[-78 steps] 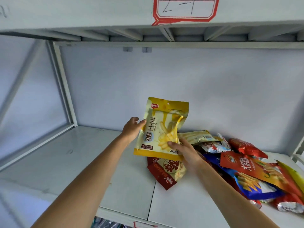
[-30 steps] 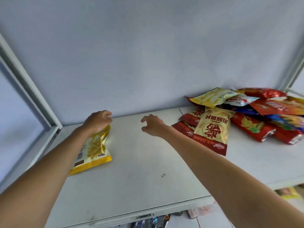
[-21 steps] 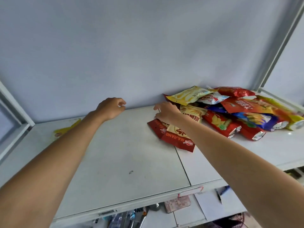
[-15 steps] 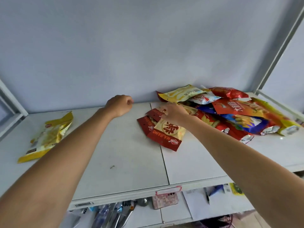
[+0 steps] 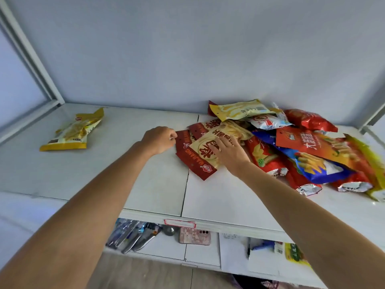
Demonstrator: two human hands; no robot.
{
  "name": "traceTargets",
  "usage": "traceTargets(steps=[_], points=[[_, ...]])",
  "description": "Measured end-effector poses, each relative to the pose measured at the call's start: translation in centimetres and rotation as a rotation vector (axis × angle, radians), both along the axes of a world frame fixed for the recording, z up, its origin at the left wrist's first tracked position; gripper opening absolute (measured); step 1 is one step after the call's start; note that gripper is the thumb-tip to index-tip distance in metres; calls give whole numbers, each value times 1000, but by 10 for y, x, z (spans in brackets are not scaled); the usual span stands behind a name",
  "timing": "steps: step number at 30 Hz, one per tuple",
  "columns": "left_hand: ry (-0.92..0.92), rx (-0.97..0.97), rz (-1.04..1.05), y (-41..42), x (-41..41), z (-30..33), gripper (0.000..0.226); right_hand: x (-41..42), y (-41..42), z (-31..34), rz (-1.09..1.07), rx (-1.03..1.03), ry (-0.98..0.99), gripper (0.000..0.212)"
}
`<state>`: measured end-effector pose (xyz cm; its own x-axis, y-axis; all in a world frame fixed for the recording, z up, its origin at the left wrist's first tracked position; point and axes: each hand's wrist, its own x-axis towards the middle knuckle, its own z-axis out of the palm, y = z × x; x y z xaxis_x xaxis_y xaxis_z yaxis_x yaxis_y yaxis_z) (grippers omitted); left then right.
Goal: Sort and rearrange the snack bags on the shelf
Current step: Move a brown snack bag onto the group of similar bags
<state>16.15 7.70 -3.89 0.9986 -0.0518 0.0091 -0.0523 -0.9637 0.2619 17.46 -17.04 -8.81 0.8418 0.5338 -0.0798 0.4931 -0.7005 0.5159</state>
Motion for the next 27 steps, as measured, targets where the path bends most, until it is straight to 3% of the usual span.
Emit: traceTargets(steps=[2,7,11,15,18,21,23,27], points=[[3,12,38,5,-6,-1,33,4,-2,-6,28,7,-28,94],[12,31,109,25,-15,2,33,7,6,-17,155,311,-74,58],[14,-61,180,46,-10,8,30,4,13,-4,116,747,-75,47],[33,-329,256,55,-2,15,28,2,13,29,25,1284,-39,30],[36,-660,207,38,4,34,50,0,13,66,-182,1810,219,19],[22,-925,64,8,7,57,37,-8,14,90,-393,2273,583,15],[45,-1049,-3,-9,10,68,38,-9,14,95,-467,2386,681,18],[115,-1126,-103,-28,11,80,34,-20,16,100,-441,2384,808,21]])
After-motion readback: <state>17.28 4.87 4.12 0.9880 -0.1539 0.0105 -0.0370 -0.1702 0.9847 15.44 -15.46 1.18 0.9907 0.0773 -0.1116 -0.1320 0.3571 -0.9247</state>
